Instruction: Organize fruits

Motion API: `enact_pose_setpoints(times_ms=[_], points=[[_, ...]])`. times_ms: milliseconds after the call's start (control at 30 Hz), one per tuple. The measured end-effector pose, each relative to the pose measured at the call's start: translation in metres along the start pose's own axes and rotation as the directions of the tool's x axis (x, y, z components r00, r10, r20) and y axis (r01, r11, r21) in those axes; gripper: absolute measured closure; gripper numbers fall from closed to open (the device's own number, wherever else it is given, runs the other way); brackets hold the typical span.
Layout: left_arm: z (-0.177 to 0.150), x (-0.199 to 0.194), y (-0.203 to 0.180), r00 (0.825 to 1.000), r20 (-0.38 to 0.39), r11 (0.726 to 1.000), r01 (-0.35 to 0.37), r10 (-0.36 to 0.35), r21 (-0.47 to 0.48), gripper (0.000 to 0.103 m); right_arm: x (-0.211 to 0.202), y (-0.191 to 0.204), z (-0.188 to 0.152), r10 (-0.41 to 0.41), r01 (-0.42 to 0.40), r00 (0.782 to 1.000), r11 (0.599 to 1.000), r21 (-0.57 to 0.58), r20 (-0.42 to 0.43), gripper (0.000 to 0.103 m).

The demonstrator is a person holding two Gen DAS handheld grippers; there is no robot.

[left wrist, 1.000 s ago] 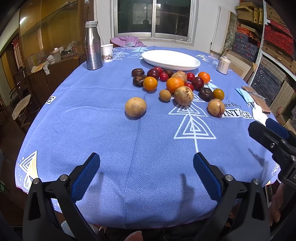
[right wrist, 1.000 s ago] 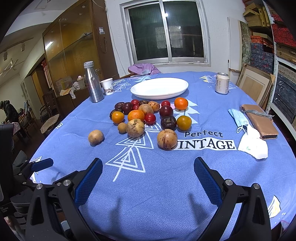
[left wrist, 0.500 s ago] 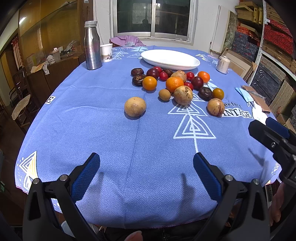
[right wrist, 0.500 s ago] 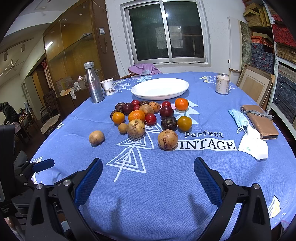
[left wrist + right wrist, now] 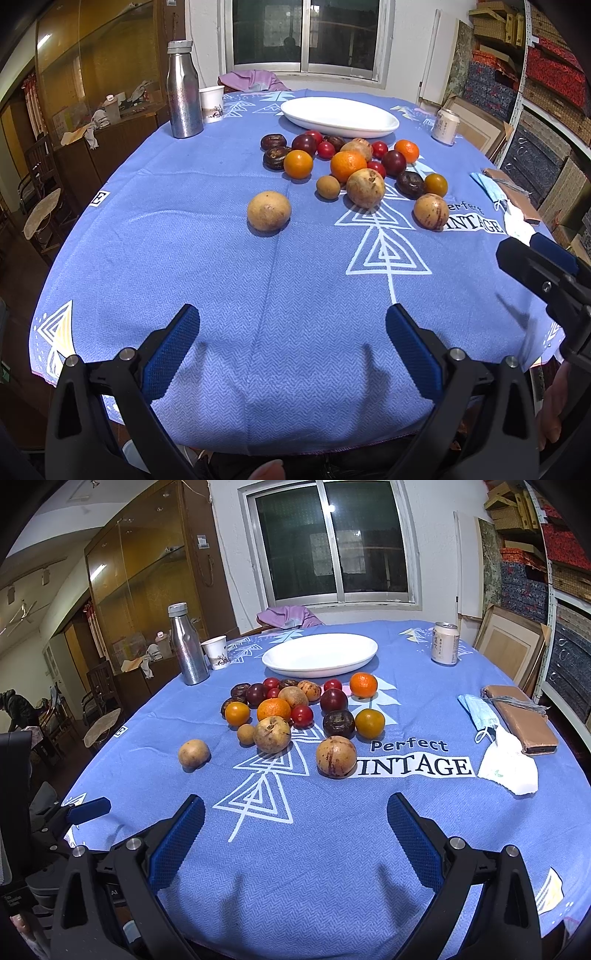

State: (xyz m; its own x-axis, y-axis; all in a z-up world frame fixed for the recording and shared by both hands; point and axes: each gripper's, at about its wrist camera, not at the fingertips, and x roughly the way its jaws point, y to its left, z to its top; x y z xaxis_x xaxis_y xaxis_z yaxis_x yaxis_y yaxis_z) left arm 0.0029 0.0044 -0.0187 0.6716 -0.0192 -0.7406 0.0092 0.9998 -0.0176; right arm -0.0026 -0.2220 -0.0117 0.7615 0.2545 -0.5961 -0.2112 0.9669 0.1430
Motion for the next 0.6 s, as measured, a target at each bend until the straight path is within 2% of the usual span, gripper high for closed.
enact_pose_setpoints(times_ms=[600], points=[[-0.002,0.011,0.001,0.999,-0.033,1.000,0.001,-0.001,0.005,0.004,0.008,-0.006,-0.004,-0.011,0.011,1.000,1.000,-0.014,-0.024,0.003]])
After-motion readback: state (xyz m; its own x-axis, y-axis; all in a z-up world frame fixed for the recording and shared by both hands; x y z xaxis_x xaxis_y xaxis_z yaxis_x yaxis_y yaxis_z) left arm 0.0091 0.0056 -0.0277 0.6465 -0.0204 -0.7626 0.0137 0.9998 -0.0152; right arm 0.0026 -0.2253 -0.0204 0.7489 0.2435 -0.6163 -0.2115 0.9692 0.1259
